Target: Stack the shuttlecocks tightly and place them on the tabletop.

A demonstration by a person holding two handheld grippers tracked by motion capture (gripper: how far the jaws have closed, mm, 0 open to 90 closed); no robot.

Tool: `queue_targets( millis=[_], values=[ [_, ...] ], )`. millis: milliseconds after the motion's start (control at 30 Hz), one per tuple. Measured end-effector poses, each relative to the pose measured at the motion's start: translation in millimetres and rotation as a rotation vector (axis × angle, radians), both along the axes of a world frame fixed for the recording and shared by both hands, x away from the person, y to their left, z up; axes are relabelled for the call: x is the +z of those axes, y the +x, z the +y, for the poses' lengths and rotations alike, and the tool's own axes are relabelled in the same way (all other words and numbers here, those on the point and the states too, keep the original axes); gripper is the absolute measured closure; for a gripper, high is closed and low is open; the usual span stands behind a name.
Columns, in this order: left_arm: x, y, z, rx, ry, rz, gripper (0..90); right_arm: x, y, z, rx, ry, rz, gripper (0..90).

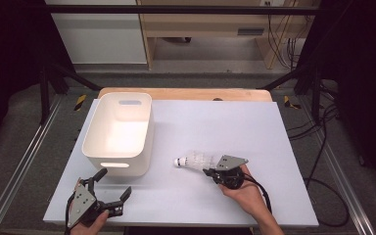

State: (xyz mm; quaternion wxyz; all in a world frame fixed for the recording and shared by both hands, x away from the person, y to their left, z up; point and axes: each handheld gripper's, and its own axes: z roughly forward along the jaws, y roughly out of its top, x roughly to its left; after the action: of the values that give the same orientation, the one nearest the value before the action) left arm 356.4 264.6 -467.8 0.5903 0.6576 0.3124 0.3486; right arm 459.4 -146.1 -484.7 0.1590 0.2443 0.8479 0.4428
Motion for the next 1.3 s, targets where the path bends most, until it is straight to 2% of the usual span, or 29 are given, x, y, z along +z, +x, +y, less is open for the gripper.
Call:
queue_targets(
  millis=[1300],
  values=[
    [0.2,-0.3,-0.6,-0.001,0.002,0.0,2.7,-0.8,-3.4,5.0,0.016,-0.029,-0.006,89.6]
  ],
)
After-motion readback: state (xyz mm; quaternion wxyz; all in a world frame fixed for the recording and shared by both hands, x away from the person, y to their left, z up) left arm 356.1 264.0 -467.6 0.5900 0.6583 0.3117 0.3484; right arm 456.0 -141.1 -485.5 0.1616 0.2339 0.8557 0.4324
